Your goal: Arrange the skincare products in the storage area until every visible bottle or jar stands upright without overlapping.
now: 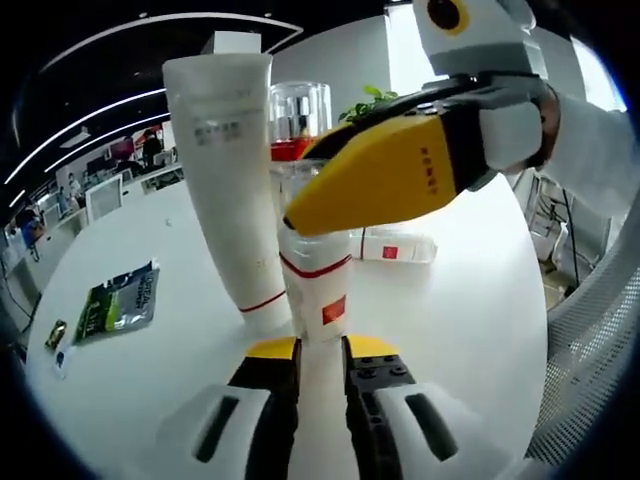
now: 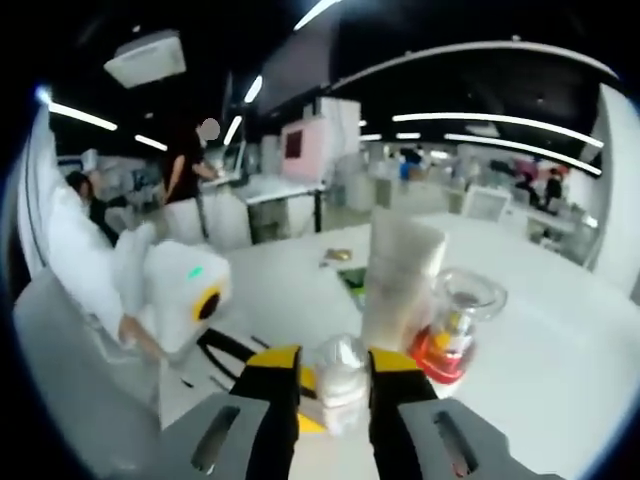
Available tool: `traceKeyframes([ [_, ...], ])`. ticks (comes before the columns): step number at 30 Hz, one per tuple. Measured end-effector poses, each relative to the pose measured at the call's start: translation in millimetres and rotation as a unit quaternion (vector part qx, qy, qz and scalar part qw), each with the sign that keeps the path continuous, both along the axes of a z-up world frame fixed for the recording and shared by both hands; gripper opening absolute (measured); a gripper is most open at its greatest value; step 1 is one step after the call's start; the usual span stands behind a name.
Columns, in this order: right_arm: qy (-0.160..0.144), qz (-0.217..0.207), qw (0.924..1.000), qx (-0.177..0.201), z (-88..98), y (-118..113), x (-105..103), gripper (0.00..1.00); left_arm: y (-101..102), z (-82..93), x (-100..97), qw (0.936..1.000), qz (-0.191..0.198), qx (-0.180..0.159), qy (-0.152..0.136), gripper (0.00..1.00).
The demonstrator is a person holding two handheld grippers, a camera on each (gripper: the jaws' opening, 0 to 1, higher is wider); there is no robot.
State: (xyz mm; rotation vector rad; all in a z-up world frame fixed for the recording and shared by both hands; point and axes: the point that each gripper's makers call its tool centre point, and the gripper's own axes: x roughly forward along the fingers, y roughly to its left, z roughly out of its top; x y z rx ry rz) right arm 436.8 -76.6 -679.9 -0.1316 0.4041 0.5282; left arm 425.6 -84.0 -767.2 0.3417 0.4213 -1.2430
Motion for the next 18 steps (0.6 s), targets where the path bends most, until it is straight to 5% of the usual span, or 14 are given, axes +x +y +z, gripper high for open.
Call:
traceKeyframes([
  [10,-0.030,0.016,0.9979,-0.055,10.1,-2.5,-3.3,0.15,-0.3,0.0,0.0,1.0000,-0.001,0.000,0.000,0.12],
  [18,-0.041,-0.013,0.9982,-0.043,13.7,-10.2,-22.6,0.15,-0.5,0.5,0.0,1.0000,-0.001,-0.001,0.001,0.11],
])
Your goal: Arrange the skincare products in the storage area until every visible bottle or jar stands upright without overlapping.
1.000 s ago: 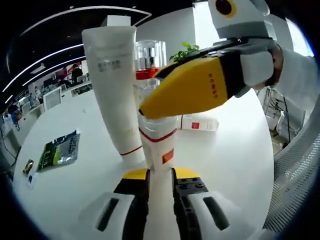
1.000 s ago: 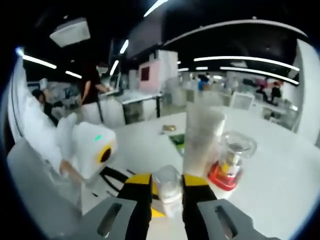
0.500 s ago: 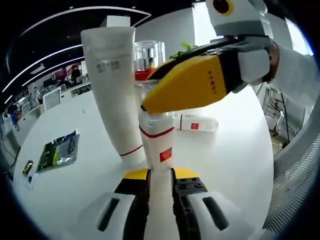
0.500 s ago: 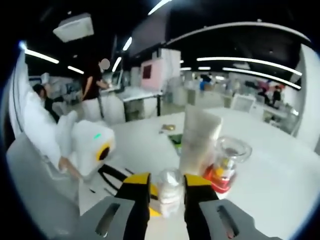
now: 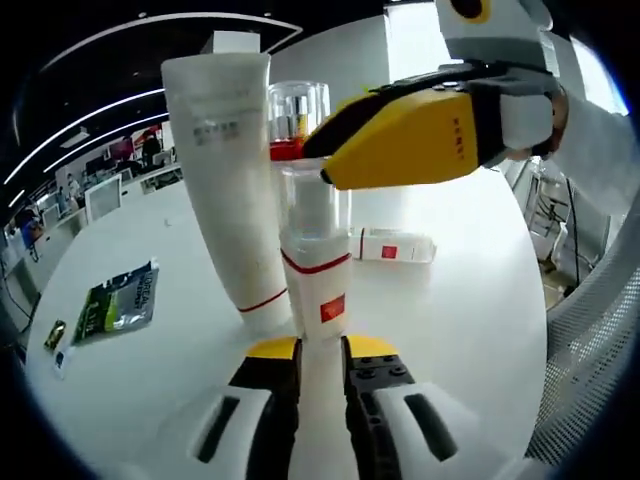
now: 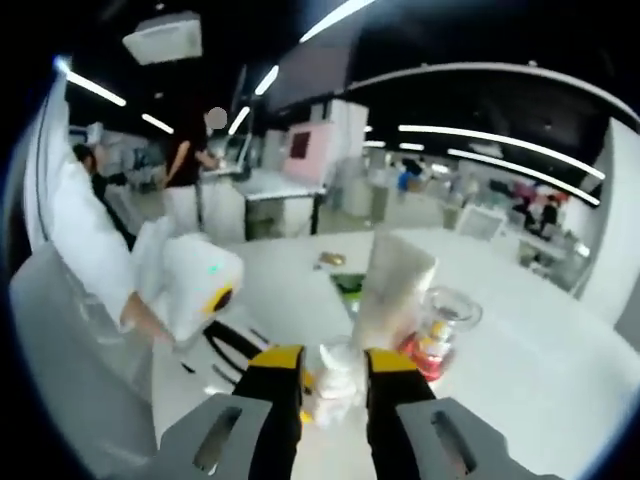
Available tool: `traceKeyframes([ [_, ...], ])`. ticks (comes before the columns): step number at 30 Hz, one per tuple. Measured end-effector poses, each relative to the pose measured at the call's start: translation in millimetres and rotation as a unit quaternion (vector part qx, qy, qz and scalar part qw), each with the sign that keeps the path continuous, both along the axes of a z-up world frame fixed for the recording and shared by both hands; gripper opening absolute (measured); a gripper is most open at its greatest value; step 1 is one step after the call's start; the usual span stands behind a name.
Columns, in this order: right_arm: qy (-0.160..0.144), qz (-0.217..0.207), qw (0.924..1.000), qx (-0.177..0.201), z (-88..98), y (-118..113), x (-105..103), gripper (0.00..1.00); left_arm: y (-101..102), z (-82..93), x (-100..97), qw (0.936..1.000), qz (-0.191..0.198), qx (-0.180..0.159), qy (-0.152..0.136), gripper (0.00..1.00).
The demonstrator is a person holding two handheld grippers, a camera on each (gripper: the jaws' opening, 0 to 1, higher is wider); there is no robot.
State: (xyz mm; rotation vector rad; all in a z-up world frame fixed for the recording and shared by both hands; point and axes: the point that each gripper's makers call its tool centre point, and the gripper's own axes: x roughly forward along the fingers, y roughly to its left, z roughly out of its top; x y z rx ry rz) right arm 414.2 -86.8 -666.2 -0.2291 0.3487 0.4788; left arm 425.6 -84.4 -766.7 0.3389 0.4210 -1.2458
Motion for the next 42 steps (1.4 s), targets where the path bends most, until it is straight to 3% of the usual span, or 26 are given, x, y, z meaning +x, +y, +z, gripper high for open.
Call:
traceKeyframes([
  [1,-0.013,-0.004,0.9999,-0.002,3.5,-2.0,-2.4,0.12,-0.2,-0.6,-0.4,1.0000,-0.001,0.001,0.000,0.11],
  [2,-0.057,-0.004,0.9984,0.000,16.4,-3.1,-2.3,0.09,0.0,-1.4,-0.9,1.0000,-0.001,0.002,0.002,0.11],
  [3,-0.050,-0.014,0.9987,0.002,15.3,-6.2,-4.8,0.06,-0.3,-2.1,-1.7,1.0000,-0.003,0.002,0.002,0.11],
  [5,-0.004,-0.020,0.9998,0.000,-0.2,-9.1,-10.9,0.10,-0.9,-3.2,-2.7,1.0000,-0.004,0.003,0.002,0.11],
  [7,0.000,-0.021,0.9998,-0.001,-7.0,-10.7,-9.2,0.16,-2.0,-4.2,-4.4,1.0000,-0.007,0.003,0.003,0.11],
  [12,0.043,-0.024,0.9987,0.017,-31.1,-8.6,-12.1,0.13,-3.3,-4.9,-8.6,0.9998,-0.017,0.004,0.000,0.11],
  [16,0.073,-0.018,0.9971,-0.001,-54.9,-4.7,-12.7,0.12,-7.2,-2.4,-15.8,0.9995,-0.032,-0.003,0.004,0.11],
  [19,0.080,-0.018,0.9966,-0.009,-61.6,-3.9,-11.1,0.12,-14.1,0.8,-28.3,0.9976,-0.065,-0.016,0.014,0.11],
  [22,0.086,-0.025,0.9960,-0.009,-64.6,-7.1,-10.4,0.11,-16.2,1.5,-33.2,0.9968,-0.080,-0.010,-0.004,0.11],
  [27,0.105,-0.042,0.9935,-0.013,-74.8,-15.1,-13.2,0.07,-3.8,-4.8,-12.4,0.9983,-0.052,0.020,-0.016,0.10],
  [31,0.133,-0.051,0.9898,0.005,-83.6,-12.4,-17.0,0.02,2.5,2.0,5.2,0.9983,-0.044,0.018,-0.033,0.12],
  [35,0.139,-0.058,0.9884,-0.016,-89.0,-14.4,-11.9,0.04,-0.3,-2.5,8.3,0.9961,-0.065,0.030,-0.052,0.16],
  [42,0.128,-0.054,0.9895,-0.040,-86.3,-14.7,-4.9,0.02,-5.7,0.1,3.2,0.9962,-0.076,0.020,-0.038,0.15],
])
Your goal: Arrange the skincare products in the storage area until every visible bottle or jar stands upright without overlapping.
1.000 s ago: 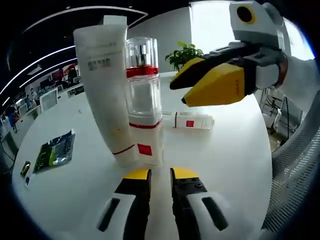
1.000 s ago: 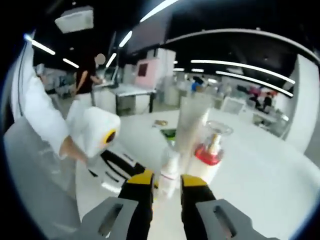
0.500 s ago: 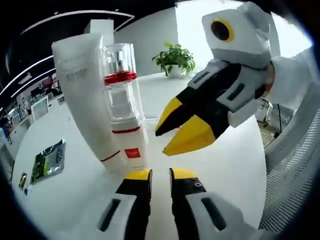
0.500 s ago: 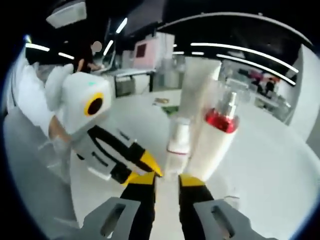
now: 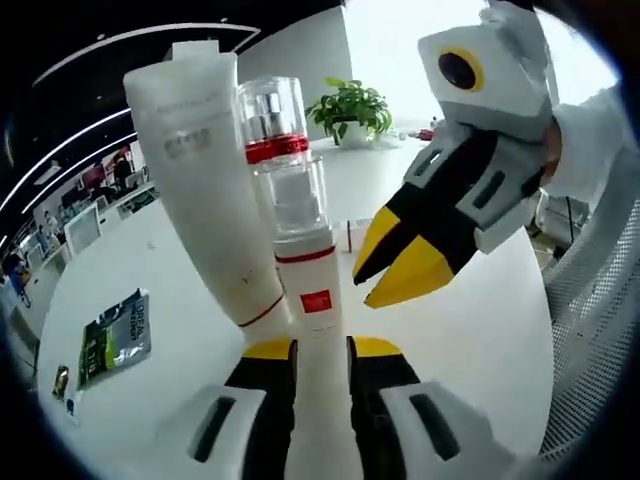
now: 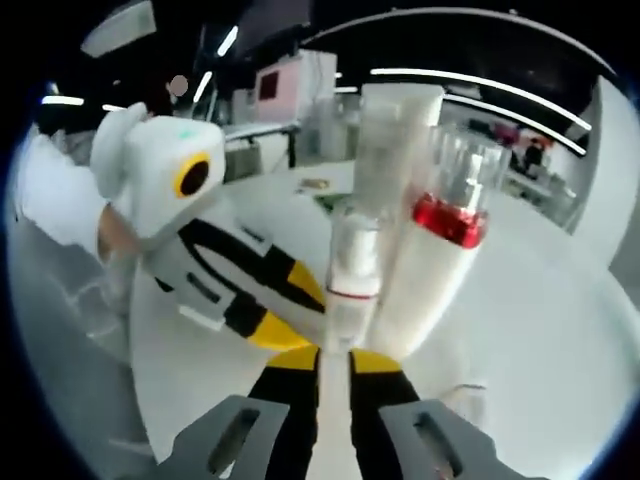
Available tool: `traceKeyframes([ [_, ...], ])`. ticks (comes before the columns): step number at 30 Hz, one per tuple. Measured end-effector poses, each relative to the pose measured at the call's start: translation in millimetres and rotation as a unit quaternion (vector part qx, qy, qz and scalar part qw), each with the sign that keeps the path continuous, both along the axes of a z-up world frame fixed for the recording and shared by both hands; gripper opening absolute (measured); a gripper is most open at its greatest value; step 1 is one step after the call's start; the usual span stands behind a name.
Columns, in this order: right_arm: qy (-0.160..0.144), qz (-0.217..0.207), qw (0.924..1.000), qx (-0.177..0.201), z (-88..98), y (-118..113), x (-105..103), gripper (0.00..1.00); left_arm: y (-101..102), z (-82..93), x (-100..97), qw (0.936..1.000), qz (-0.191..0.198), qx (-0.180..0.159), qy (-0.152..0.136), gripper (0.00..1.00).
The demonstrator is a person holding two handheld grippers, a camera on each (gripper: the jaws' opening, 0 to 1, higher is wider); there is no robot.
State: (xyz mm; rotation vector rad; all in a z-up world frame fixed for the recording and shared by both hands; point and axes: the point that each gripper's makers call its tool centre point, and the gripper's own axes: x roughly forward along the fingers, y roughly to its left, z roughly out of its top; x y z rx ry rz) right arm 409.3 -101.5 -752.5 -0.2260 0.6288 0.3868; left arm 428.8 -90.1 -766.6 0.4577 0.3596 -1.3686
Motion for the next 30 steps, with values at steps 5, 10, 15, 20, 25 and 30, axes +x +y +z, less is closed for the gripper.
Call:
traceKeyframes([
  [5,0.001,-0.002,1.0000,-0.004,-3.4,-1.3,1.7,0.00,-3.7,6.0,4.0,0.9999,0.005,-0.012,0.004,0.16],
  [10,0.004,-0.001,1.0000,-0.006,-5.6,-0.6,5.2,0.00,-6.3,10.1,3.2,0.9998,0.004,-0.020,0.007,0.15],
  [15,0.004,0.003,0.9999,-0.012,-6.2,-1.8,10.2,0.00,-6.3,10.4,-1.9,0.9999,-0.001,-0.015,0.004,0.16],
  [20,0.008,0.015,0.9998,-0.011,-7.4,0.1,10.3,0.02,-4.2,9.1,-2.1,1.0000,-0.002,-0.008,0.005,0.16],
  [25,0.008,0.014,0.9998,-0.010,-7.9,-0.9,12.5,0.01,-1.9,7.0,-5.0,1.0000,-0.005,-0.001,0.005,0.15],
  [30,0.011,0.016,0.9998,-0.010,-9.4,0.3,13.7,0.01,-0.4,6.6,-4.0,1.0000,-0.005,0.002,0.001,0.15],
])
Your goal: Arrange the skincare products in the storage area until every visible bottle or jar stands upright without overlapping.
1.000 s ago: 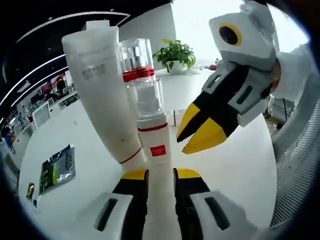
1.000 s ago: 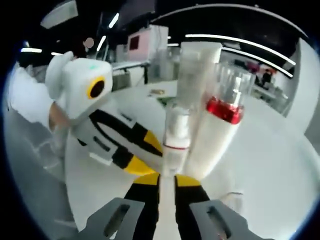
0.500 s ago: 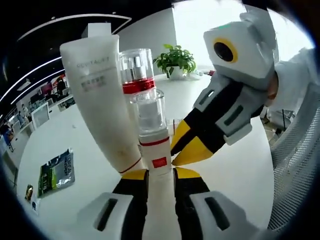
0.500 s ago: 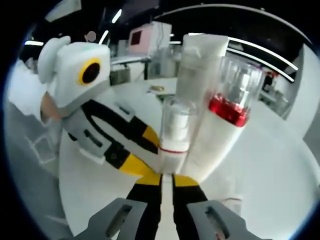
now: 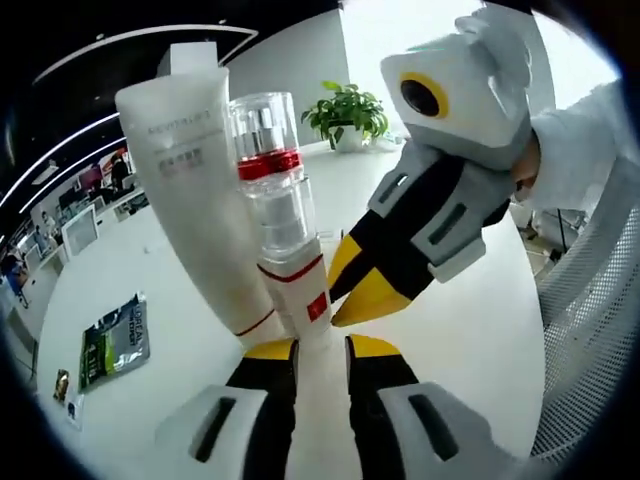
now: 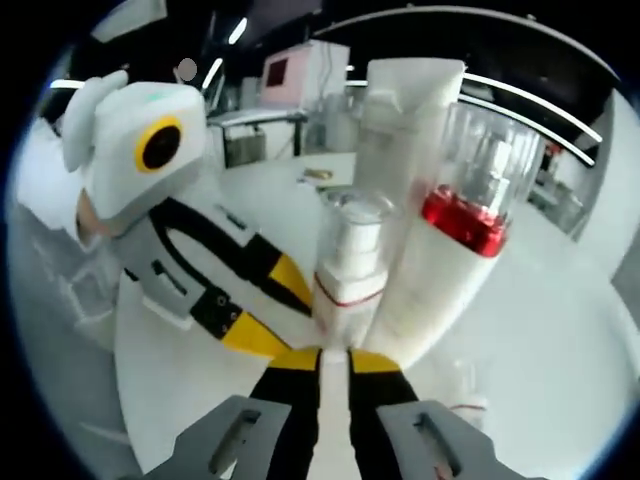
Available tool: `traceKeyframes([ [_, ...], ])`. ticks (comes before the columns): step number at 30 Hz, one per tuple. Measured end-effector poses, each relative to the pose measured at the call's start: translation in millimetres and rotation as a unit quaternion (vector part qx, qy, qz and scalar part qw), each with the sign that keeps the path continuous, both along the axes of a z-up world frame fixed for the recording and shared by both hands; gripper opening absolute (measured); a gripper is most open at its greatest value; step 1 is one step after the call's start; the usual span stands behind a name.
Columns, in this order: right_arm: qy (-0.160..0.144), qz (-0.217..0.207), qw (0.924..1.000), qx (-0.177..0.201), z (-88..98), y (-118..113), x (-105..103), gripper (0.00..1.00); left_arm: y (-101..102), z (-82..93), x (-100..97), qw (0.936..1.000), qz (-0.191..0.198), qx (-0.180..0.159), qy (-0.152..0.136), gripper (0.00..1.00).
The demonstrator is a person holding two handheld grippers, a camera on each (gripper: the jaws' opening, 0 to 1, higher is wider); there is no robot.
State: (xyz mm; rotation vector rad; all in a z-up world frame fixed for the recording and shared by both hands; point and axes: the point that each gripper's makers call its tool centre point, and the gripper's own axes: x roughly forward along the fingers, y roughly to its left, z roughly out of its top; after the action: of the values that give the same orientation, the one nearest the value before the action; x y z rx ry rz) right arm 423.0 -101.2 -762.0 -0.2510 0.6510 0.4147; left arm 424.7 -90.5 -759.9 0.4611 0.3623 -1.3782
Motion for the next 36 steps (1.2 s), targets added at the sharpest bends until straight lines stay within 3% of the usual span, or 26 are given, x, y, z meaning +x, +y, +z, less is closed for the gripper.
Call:
traceKeyframes([
  [3,0.001,0.002,1.0000,0.000,-0.8,1.1,0.9,0.00,1.3,0.1,1.9,0.9999,0.003,0.001,-0.010,0.14],
  [36,0.012,0.004,0.9999,-0.002,-3.7,6.1,8.8,0.01,6.8,-2.0,4.9,0.9999,0.013,0.008,-0.004,0.15],
])
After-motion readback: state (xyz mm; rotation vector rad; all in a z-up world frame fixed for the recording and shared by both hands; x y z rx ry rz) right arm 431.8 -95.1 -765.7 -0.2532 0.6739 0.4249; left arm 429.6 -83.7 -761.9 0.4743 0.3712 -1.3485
